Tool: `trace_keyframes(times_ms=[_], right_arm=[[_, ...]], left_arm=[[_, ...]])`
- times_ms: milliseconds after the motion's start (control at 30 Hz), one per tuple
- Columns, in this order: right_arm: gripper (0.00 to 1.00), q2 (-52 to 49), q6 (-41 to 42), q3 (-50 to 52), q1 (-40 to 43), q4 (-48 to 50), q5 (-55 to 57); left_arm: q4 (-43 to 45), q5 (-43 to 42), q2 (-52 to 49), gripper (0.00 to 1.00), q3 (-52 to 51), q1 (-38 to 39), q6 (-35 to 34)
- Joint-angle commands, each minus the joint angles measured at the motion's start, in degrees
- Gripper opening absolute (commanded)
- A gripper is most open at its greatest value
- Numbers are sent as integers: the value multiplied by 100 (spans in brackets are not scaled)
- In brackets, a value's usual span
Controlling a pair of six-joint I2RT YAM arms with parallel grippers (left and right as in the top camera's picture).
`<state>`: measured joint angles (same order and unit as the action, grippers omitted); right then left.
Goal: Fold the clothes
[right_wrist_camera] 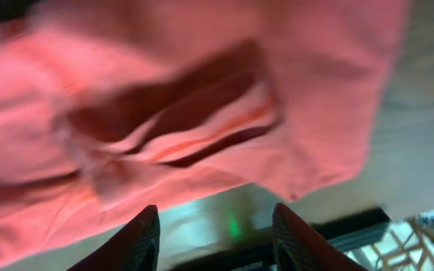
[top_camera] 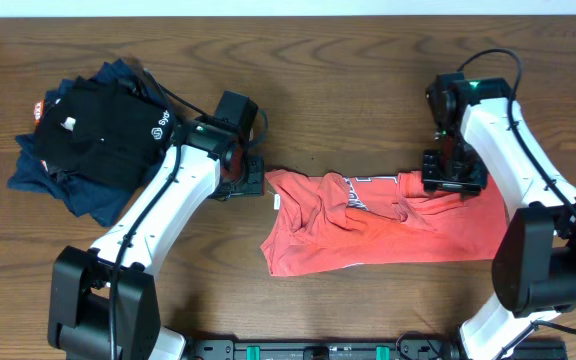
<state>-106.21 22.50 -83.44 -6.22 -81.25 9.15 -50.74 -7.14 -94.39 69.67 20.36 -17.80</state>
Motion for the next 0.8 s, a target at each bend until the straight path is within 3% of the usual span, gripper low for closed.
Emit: trace_keyframes(times_ms=[0, 133, 633, 767], right_arm=[[50, 155, 433, 33, 203, 120, 518], [52, 155, -289, 44, 181, 219, -101], [57, 155, 39, 1298, -173, 1091, -114], [54, 153, -494, 1381, -179, 1121, -662]], left_arm=[[-22, 9, 22, 56, 107, -9, -13], [-33, 7, 22, 64, 107, -9, -13], [-212, 11, 22, 64, 107, -9, -11], [-212, 9, 22, 64, 107, -9, -11]])
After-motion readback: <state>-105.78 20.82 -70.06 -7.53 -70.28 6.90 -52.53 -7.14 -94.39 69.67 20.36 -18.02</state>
